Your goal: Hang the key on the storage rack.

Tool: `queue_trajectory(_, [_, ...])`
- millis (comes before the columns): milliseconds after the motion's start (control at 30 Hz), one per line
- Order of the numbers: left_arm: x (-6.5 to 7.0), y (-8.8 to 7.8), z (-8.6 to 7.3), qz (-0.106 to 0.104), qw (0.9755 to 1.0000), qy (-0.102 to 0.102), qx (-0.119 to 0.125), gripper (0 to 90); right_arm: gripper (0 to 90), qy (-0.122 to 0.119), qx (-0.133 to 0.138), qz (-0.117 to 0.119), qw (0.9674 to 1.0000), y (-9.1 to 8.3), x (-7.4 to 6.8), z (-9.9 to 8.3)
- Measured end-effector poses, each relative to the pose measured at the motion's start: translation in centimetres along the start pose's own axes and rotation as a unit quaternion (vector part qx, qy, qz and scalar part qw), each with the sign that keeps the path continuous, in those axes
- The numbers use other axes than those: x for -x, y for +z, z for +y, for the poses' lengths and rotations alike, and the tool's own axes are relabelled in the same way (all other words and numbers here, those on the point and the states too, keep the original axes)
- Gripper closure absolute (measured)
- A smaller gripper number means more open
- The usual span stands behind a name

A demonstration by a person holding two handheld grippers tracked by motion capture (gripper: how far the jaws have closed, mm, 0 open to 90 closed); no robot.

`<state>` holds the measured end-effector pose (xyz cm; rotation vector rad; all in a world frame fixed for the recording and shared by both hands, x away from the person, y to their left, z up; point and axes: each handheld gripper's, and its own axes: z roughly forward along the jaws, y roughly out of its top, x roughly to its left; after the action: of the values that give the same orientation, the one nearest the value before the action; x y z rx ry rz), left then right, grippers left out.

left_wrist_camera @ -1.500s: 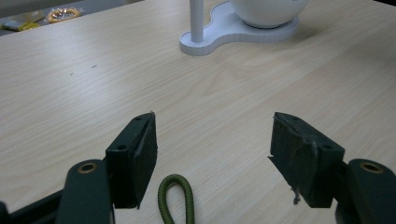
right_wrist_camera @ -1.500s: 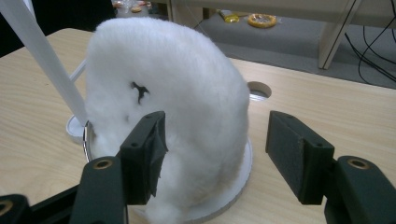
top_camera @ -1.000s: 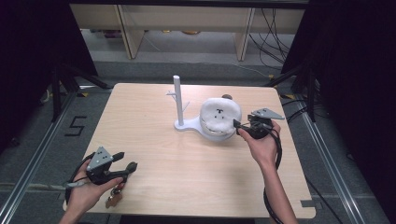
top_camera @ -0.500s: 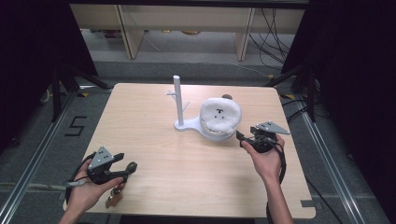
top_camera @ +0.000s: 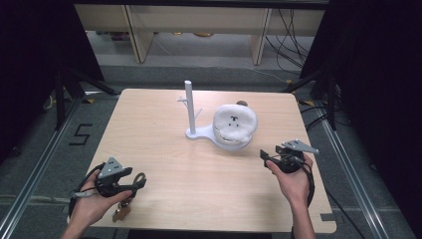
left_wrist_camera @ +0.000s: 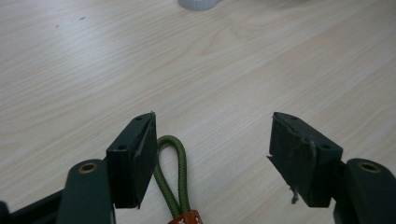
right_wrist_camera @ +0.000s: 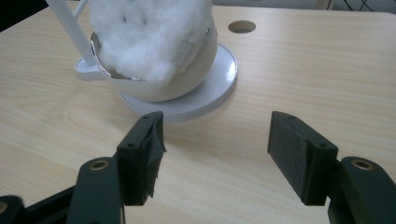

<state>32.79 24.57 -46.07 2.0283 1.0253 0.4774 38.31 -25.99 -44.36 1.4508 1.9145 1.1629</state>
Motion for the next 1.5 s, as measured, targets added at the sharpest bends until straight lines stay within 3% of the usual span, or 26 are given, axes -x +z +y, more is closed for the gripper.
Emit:
queue_trajectory(33, [0.0, 0.0, 0.0, 0.000, 1.0000, 0.000, 0.000, 32.6, 37.2, 0.000, 0.000, 0.000, 1.0000, 0.0, 0.0, 0.0])
queue_trajectory(67, [0.0, -0.2, 0.2, 0.006, 0.9999, -0.001, -0.014, 32.6, 37.1, 0.022, -0.007, 0.000, 0.9997, -0.2, -0.3, -0.1])
queue_trajectory(133, [0.0, -0.3, 0.5, 0.009, 0.9996, -0.004, -0.025, 33.3, 37.1, 0.008, -0.013, 0.001, 0.9999, -0.2, 0.3, -0.1])
queue_trajectory(167, [-0.3, -0.7, 0.9, 0.007, 0.9981, 0.007, -0.061, 33.4, 37.0, 0.009, -0.015, 0.003, 0.9998, -0.3, 0.4, -0.1])
queue_trajectory(200, [-0.2, -0.8, 1.1, 0.013, 0.9973, 0.000, -0.072, 33.5, 37.0, 0.009, -0.017, 0.003, 0.9998, -0.4, 0.5, -0.1])
queue_trajectory(367, [-0.3, -0.8, 1.8, 0.013, 0.9952, -0.004, -0.097, 34.7, 36.4, 0.011, -0.030, 0.000, 0.9995, -0.4, 0.4, -0.2])
queue_trajectory(400, [-0.2, -0.7, 1.9, 0.014, 0.9943, -0.016, -0.105, 35.1, 36.1, 0.036, -0.039, -0.003, 0.9986, -0.6, -0.1, -0.3])
queue_trajectory(467, [-0.1, -0.5, 1.9, 0.013, 0.9943, -0.030, -0.101, 35.0, 36.1, 0.031, -0.038, -0.005, 0.9988, -0.4, -0.1, -0.4])
queue_trajectory(500, [-0.3, -0.3, 1.9, 0.005, 0.9897, -0.043, -0.136, 35.0, 36.2, 0.032, -0.037, 0.006, 0.9988, -0.5, -0.1, -0.4])
queue_trajectory(533, [-0.3, -0.1, 1.8, 0.005, 0.9886, -0.046, -0.143, 35.0, 36.2, 0.032, -0.037, 0.007, 0.9988, -0.4, -0.1, -0.4])
queue_trajectory(567, [-0.5, 0.0, 1.8, 0.002, 0.9851, -0.041, -0.167, 35.1, 36.2, 0.031, -0.040, 0.006, 0.9987, -0.4, -0.2, -0.4])
queue_trajectory(600, [-0.4, 0.1, 1.8, 0.002, 0.9842, -0.046, -0.171, 35.1, 36.2, 0.015, -0.035, 0.008, 0.9992, -0.3, 0.1, -0.4])
queue_trajectory(767, [-0.6, 0.8, 1.6, 0.000, 0.9808, -0.052, -0.188, 35.5, 36.2, 0.015, -0.035, 0.014, 0.9992, -0.1, 0.1, -0.4])
queue_trajectory(800, [-0.7, 1.0, 1.6, 0.002, 0.9762, -0.052, -0.210, 35.9, 36.0, 0.016, -0.036, 0.014, 0.9991, -0.1, 0.0, -0.4])
queue_trajectory(833, [-0.7, 1.0, 1.6, 0.002, 0.9762, -0.052, -0.210, 36.4, 36.0, 0.016, -0.036, 0.014, 0.9991, -0.1, 0.0, -0.4])
queue_trajectory(867, [-0.7, 1.1, 1.4, 0.010, 0.9726, -0.054, -0.226, 37.5, 35.9, 0.016, -0.037, 0.015, 0.9991, -0.1, 0.1, -0.5])
queue_trajectory(900, [-0.7, 1.1, 1.4, 0.010, 0.9726, -0.054, -0.226, 38.4, 35.9, 0.016, -0.037, 0.015, 0.9991, -0.1, 0.1, -0.5])
queue_trajectory(967, [-1.0, 1.2, 1.1, 0.018, 0.9672, -0.047, -0.249, 41.1, 35.8, 0.016, -0.037, 0.015, 0.9991, -0.1, 0.1, -0.5])
queue_trajectory(1033, [-1.1, 1.3, 1.0, 0.018, 0.9662, -0.045, -0.253, 43.1, 35.8, 0.015, -0.038, 0.015, 0.9991, -0.1, 0.1, -0.5])
queue_trajectory(1133, [-1.2, 1.4, 0.5, 0.017, 0.9599, -0.055, -0.275, 45.7, 35.7, 0.018, -0.038, 0.016, 0.9990, -0.1, 0.0, -0.6])
queue_trajectory(1200, [-1.1, 1.6, 0.3, 0.021, 0.9580, -0.047, -0.282, 47.4, 35.6, 0.013, -0.041, 0.016, 0.9990, 0.0, 0.0, -0.6])
queue_trajectory(1267, [-0.9, 1.7, 0.2, 0.020, 0.9564, -0.057, -0.286, 48.8, 35.6, 0.013, -0.041, 0.019, 0.9989, 0.0, 0.0, -0.6])
queue_trajectory(1333, [-1.0, 2.0, -0.1, 0.023, 0.9544, -0.041, -0.295, 50.7, 35.6, 0.012, -0.044, 0.015, 0.9988, 0.0, -0.1, -0.6])
queue_trajectory(1400, [-0.8, 2.2, -0.3, 0.025, 0.9534, -0.054, -0.296, 51.9, 35.5, 0.013, -0.042, 0.019, 0.9988, 0.1, 0.0, -0.6])
queue_trajectory(1467, [-1.1, 2.4, -0.3, 0.021, 0.9504, -0.028, -0.309, 53.9, 35.5, 0.011, -0.052, 0.016, 0.9985, 0.1, -0.1, -0.7])
queue_trajectory(1500, [-0.9, 2.4, -0.4, 0.026, 0.9496, -0.038, -0.310, 54.8, 35.4, 0.010, -0.051, 0.020, 0.9984, 0.1, -0.2, -0.7])
